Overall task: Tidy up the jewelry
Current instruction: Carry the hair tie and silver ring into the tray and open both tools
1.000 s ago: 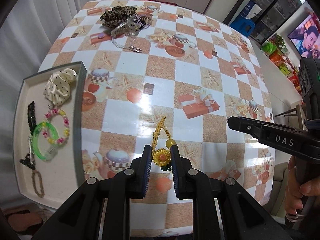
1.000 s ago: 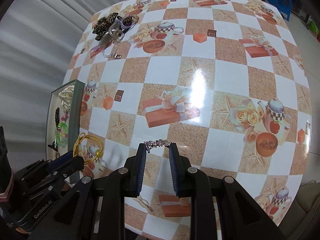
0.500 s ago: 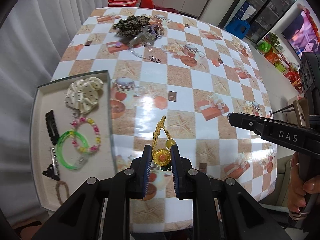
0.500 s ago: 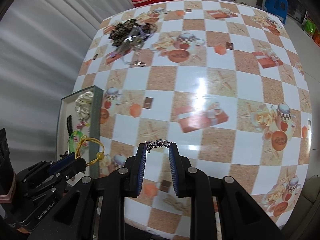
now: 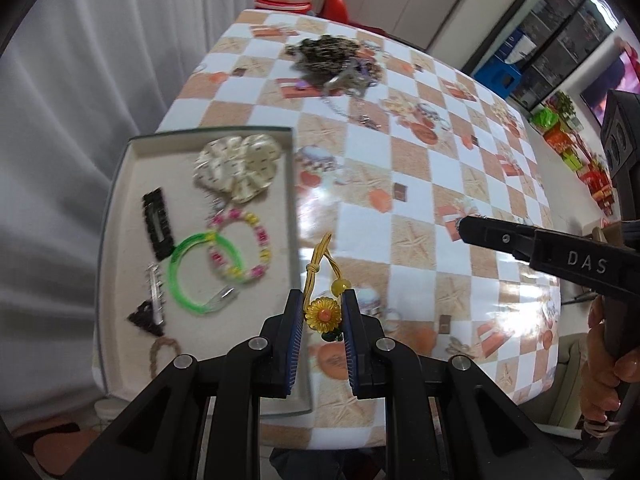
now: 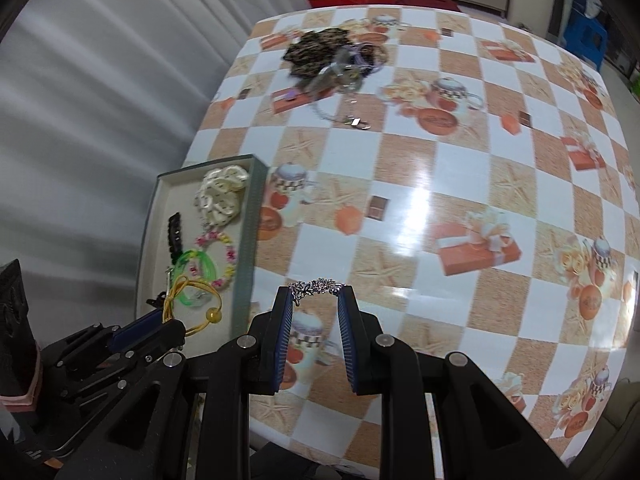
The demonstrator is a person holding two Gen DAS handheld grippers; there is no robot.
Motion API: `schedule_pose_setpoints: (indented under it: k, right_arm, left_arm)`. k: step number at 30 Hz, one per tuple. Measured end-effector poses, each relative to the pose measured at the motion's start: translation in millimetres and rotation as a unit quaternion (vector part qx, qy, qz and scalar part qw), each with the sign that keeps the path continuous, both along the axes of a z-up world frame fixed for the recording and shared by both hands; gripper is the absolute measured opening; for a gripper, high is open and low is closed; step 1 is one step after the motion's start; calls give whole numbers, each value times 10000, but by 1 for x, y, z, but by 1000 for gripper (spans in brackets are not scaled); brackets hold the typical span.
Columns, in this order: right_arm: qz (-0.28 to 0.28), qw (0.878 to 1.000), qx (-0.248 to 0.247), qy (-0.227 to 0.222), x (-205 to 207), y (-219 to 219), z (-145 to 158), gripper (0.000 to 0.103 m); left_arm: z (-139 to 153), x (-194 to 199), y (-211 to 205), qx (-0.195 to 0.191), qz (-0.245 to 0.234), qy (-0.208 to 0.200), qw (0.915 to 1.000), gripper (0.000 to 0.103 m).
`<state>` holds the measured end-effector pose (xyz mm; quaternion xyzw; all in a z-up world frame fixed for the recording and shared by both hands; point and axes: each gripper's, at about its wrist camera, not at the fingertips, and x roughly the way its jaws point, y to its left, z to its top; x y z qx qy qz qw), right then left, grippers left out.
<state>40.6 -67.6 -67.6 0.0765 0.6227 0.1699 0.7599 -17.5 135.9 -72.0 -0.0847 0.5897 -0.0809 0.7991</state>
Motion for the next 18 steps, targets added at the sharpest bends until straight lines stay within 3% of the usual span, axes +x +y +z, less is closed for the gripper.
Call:
schedule_pose_setpoints:
  k: [10, 18]
  right_arm:
    - [552, 9984, 28, 72, -4, 54, -4, 25]
    - [944, 9953, -6, 208, -10, 92, -14, 25]
  left_arm:
    - [-18, -23, 51, 54, 528, 212, 9984, 24]
    - [-36, -35, 68, 18, 731, 391, 9966, 24]
